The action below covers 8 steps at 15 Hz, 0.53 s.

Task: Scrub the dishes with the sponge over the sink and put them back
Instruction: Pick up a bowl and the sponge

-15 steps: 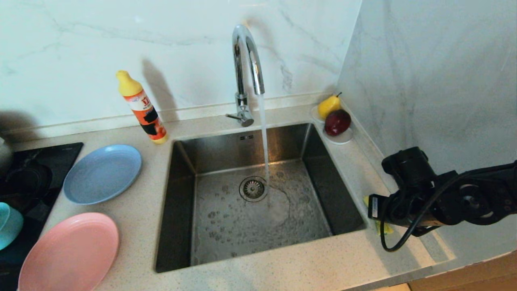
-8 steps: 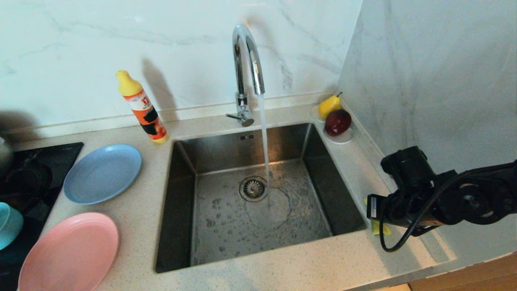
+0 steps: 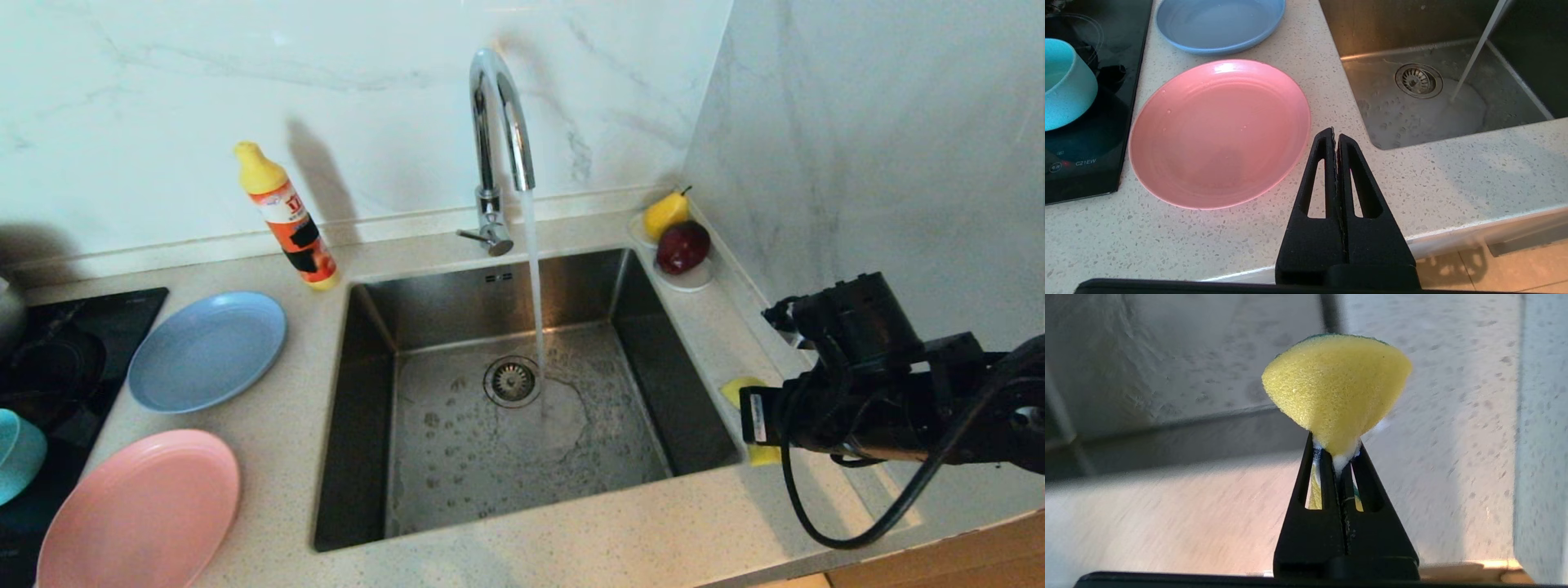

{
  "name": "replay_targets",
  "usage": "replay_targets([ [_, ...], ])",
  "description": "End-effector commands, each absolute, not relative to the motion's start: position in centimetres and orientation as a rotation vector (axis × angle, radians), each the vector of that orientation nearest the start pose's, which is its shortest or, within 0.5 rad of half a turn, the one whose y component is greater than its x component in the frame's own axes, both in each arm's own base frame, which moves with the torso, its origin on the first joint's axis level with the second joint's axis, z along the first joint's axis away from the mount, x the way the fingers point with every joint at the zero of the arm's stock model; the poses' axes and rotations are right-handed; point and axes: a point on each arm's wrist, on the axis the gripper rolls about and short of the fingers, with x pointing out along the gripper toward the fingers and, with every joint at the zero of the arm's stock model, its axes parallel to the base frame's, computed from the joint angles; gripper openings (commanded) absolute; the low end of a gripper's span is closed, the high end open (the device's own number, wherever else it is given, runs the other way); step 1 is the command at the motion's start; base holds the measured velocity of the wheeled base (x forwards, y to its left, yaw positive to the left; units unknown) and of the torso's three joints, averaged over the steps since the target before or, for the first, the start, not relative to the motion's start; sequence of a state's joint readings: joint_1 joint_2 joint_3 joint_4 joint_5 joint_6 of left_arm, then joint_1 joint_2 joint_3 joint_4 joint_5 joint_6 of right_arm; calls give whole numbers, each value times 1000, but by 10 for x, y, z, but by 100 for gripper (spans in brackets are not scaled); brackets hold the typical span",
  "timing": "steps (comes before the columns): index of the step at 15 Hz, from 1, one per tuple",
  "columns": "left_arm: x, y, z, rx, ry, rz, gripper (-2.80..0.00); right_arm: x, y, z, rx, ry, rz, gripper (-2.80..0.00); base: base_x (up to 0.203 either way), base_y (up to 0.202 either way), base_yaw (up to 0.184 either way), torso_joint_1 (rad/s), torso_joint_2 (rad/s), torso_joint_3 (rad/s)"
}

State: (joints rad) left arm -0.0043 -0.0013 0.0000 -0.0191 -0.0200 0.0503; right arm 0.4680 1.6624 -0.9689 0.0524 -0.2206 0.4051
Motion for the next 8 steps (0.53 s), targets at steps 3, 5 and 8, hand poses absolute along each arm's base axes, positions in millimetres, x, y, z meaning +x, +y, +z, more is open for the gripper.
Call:
replay_targets([
  [3, -22, 0, 74, 51, -8, -24, -280, 232, 125, 191, 90, 702, 170, -280, 0, 0, 0, 0, 0, 0],
  [5, -22, 0, 74, 51, -10, -24, -280, 234, 123, 185, 66, 721, 170, -280, 0, 0, 0, 0, 0, 0],
  [8, -22, 0, 74, 51, -10, -24, -280, 243, 113, 167, 56, 777, 108, -280, 0, 0, 0, 0, 0, 0],
])
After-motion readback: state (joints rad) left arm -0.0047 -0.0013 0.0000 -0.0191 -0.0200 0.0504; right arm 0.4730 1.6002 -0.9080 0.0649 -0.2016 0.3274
